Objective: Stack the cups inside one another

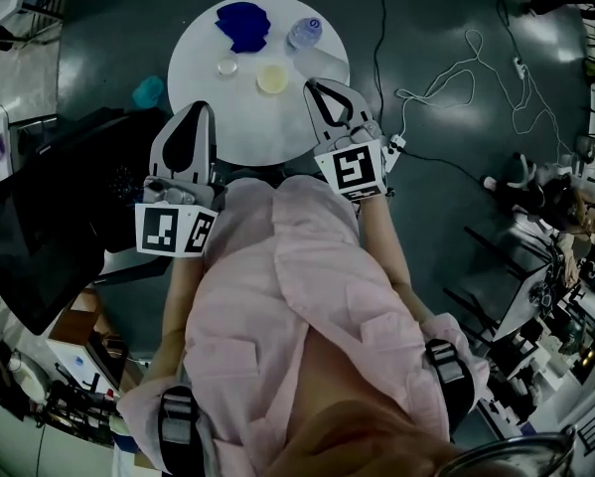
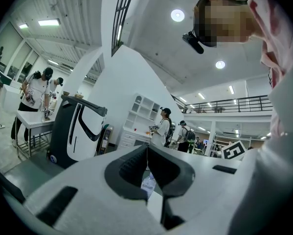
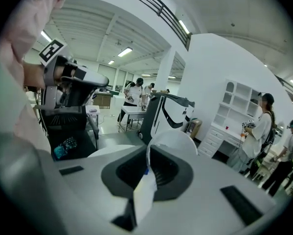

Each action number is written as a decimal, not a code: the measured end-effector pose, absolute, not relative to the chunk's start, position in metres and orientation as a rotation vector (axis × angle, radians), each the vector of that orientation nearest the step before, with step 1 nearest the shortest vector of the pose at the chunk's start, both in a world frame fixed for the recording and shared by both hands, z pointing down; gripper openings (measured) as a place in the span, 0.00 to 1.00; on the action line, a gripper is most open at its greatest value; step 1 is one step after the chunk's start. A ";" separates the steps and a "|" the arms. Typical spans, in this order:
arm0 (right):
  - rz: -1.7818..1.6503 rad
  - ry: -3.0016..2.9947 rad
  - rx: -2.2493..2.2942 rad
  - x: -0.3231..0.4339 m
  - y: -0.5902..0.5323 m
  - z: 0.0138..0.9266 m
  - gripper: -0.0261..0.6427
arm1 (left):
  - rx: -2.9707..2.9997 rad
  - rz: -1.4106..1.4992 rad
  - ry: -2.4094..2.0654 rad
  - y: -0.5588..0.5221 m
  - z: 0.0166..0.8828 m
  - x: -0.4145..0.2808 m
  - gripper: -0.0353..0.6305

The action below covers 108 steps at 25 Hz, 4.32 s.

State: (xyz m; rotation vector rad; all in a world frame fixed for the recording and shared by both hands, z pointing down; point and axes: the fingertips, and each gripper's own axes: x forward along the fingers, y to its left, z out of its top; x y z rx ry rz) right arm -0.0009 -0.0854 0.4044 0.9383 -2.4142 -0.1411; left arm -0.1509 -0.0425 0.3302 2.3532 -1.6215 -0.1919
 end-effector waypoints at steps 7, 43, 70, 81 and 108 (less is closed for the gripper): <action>-0.139 -2.359 0.840 -0.011 -0.088 0.432 0.09 | 2.348 -0.186 -1.615 -0.048 0.333 -0.152 0.08; -0.077 -2.170 0.442 -0.040 -0.091 0.560 0.09 | 2.326 -0.149 -1.604 -0.064 0.339 -0.151 0.08; -0.061 -2.134 0.395 -0.039 -0.083 0.577 0.09 | 2.321 -0.144 -1.599 -0.063 0.341 -0.153 0.08; -0.084 -2.095 0.309 -0.047 -0.077 0.594 0.09 | 2.321 -0.140 -1.603 -0.063 0.343 -0.158 0.08; -0.024 -2.052 0.209 -0.055 -0.073 0.622 0.09 | 2.299 -0.131 -1.607 -0.065 0.346 -0.162 0.08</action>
